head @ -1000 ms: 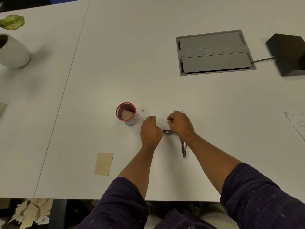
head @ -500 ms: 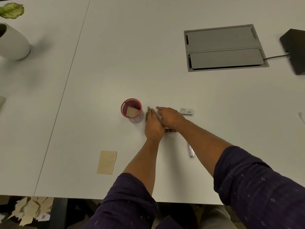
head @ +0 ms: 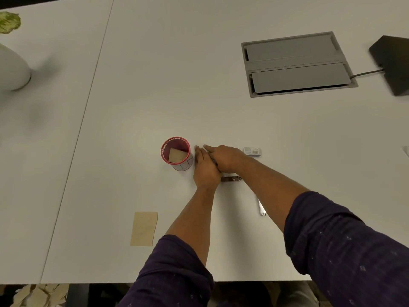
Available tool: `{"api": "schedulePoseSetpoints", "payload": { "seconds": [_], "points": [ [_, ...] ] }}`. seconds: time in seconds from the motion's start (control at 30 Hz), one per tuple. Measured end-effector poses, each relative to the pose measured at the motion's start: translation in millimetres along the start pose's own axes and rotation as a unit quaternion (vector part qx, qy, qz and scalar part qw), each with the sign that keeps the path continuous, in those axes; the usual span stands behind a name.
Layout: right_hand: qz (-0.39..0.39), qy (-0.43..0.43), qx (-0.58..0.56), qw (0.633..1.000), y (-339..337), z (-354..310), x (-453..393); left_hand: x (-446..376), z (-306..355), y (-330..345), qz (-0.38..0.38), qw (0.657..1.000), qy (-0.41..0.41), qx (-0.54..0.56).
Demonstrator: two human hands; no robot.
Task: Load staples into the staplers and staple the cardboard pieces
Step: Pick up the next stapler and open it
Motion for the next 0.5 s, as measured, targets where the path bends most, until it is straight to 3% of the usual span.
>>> {"api": "schedulePoseSetpoints", "payload": {
  "seconds": [0.37, 0.5],
  "points": [
    [0.020, 0.012, -0.070, 0.997, -0.5, 8.2, 0.4, -2.0, 3.2, -8.1, 0.016, 1.000, 0.006, -0.005],
    [0.025, 0.000, -0.082, 0.996, 3.6, 6.4, 6.1, 1.5, 2.6, -13.1, 0.066, 0.995, 0.004, 0.072]
  ]
}}
Point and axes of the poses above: each hand's wrist, its own x-axis away from the middle knuckle, its own y-axis out of the palm, z = x × y, the point moved 9 cm from there along -x, towards the middle knuckle, and after that the axes turned 13 degrees about y, right-handed, at the moved point
